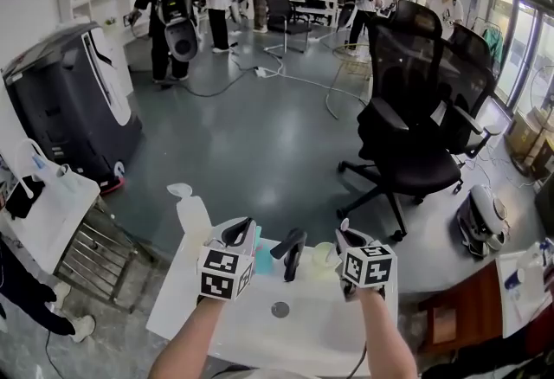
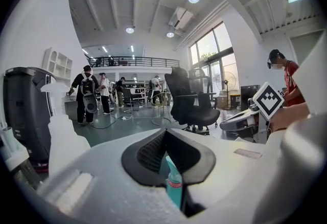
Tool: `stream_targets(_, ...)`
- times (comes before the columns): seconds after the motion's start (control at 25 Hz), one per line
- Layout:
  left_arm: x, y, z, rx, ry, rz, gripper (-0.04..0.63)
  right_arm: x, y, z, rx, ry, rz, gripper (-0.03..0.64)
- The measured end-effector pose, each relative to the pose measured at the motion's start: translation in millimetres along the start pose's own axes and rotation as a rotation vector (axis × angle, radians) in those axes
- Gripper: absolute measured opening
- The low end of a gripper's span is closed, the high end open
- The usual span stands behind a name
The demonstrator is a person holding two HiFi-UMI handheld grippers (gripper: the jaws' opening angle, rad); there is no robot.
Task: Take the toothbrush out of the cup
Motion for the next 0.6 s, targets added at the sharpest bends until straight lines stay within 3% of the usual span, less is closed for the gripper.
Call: stream_targets(0.6, 5.5, -5.2, 6.4, -0.039, -0.011, -0.001, -0.003, 40.4, 29.2, -21.3, 0.011, 0.061, 0.119, 0.025)
Point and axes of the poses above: the fingertips, and each gripper's own axes: y backward along the fingers, z to its right, x out of its top, the point moved 7 cm from there along y, backward along the fingers, and after that the axes turned 9 degrees about -y, right-handed, at the moved point
